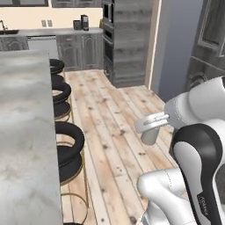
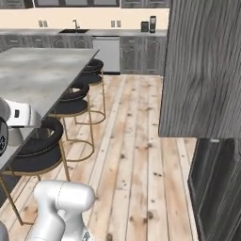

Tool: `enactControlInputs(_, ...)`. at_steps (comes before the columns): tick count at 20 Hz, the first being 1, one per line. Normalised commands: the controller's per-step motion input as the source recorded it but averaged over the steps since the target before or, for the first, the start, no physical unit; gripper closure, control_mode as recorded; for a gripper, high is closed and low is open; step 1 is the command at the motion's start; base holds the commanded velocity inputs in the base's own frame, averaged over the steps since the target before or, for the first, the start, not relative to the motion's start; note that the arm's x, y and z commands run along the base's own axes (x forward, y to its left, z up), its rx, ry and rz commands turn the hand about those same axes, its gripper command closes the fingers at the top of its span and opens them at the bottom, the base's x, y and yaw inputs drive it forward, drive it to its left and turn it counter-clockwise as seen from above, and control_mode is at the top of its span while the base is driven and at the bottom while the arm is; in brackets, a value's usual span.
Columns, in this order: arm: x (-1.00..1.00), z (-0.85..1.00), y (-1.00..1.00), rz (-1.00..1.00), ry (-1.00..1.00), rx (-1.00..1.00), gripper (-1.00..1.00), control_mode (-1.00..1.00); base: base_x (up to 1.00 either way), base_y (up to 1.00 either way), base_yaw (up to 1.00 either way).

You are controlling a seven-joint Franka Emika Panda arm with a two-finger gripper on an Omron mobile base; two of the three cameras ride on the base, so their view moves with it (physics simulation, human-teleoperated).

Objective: Move the shaker and syrup bottle from the cabinet to the dining counter.

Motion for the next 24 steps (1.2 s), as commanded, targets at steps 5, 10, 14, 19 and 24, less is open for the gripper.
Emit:
enactControlInputs(5,0.0,0.0,0.0,0.0,0.0,0.0,1.0,1.0,0.3,0.02,0.49)
enactControlInputs(10,0.0,0.0,0.0,0.0,0.0,0.0,1.0,1.0,0.34,0.04,0.48)
enactControlInputs(14,0.0,0.0,0.0,0.0,0.0,0.0,1.0,1.0,0.41,0.13,0.44)
enactControlInputs(19,0.0,0.0,0.0,0.0,0.0,0.0,1.0,1.0,0.5,0.18,0.43)
enactControlInputs(24,0.23,0.0,0.18,0.11,0.07,0.0,1.0,-1.0,0.32,0.15,0.22)
